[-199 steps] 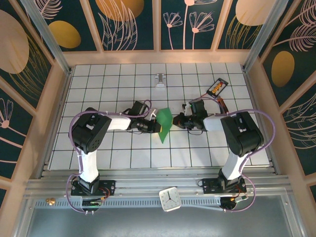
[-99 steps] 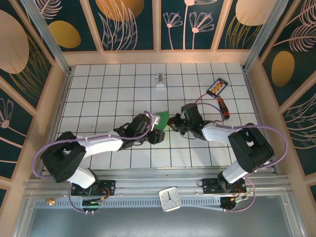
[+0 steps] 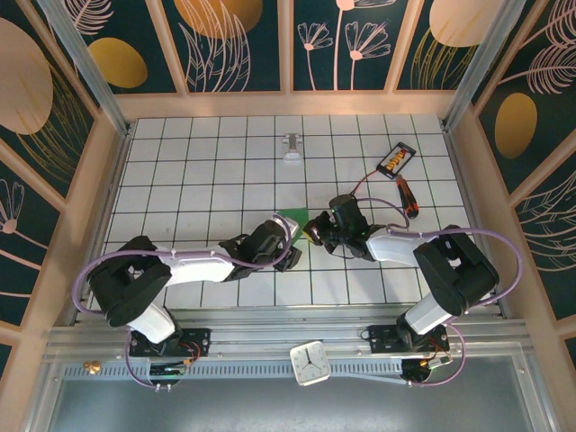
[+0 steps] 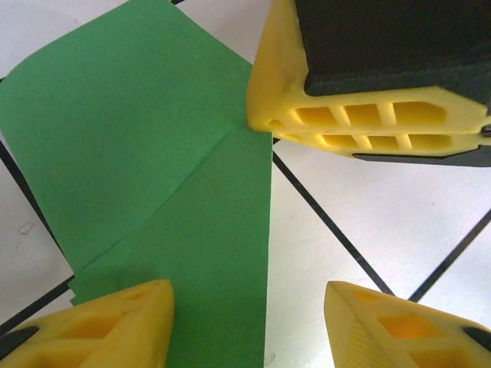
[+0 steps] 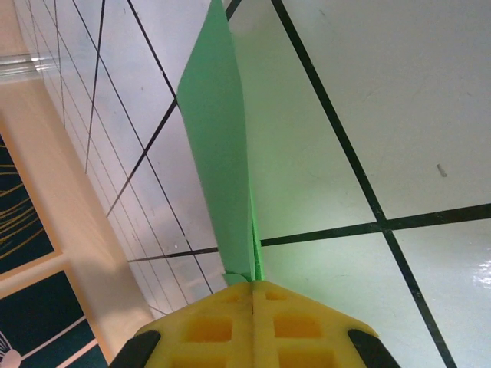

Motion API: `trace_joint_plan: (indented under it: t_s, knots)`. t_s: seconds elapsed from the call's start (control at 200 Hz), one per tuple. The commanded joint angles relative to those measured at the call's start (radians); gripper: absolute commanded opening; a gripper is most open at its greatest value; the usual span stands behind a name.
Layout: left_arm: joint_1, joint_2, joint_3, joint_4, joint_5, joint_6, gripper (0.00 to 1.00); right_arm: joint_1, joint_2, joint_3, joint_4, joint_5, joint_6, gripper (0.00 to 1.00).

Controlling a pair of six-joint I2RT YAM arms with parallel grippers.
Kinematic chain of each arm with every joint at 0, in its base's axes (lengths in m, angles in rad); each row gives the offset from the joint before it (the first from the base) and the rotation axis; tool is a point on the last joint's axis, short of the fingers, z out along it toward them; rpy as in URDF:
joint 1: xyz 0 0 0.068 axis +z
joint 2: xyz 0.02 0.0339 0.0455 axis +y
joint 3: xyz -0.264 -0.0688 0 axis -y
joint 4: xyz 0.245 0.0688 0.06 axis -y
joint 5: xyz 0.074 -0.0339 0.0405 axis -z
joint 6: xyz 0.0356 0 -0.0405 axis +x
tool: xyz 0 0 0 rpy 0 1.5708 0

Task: Fold a paper plane with a square sheet of paper (pick it up from the middle)
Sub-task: Fold the wing for the fifth time at the center of the table.

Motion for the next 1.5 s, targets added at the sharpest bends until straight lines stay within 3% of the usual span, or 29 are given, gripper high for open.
trace_joint_plan:
  t_s: [0.0, 0.25, 0.911, 1.221, 1.496]
  knots:
    - [-0.007, 0.03, 0.04, -0.007, -0.072, 0.067, 0.55, 0.009, -0.02, -0.006, 0.034, 0.002, 0.035, 0.0]
    - [-0.015, 0.08, 0.072, -0.008, -0.147, 0.101, 0.49, 0.013, -0.009, 0.002, 0.041, -0.007, 0.044, 0.0]
    - [-0.015, 0.075, 0.046, 0.049, -0.112, 0.035, 0.15, 0.024, -0.012, -0.026, 0.055, 0.004, 0.055, 0.0]
    - [-0.014, 0.051, -0.028, 0.132, -0.045, -0.049, 0.09, 0.005, -0.092, -0.057, 0.02, 0.041, 0.002, 0.22]
    - [-0.015, 0.016, -0.135, 0.286, 0.043, -0.155, 0.04, -0.064, -0.257, -0.028, -0.162, 0.134, -0.231, 0.27]
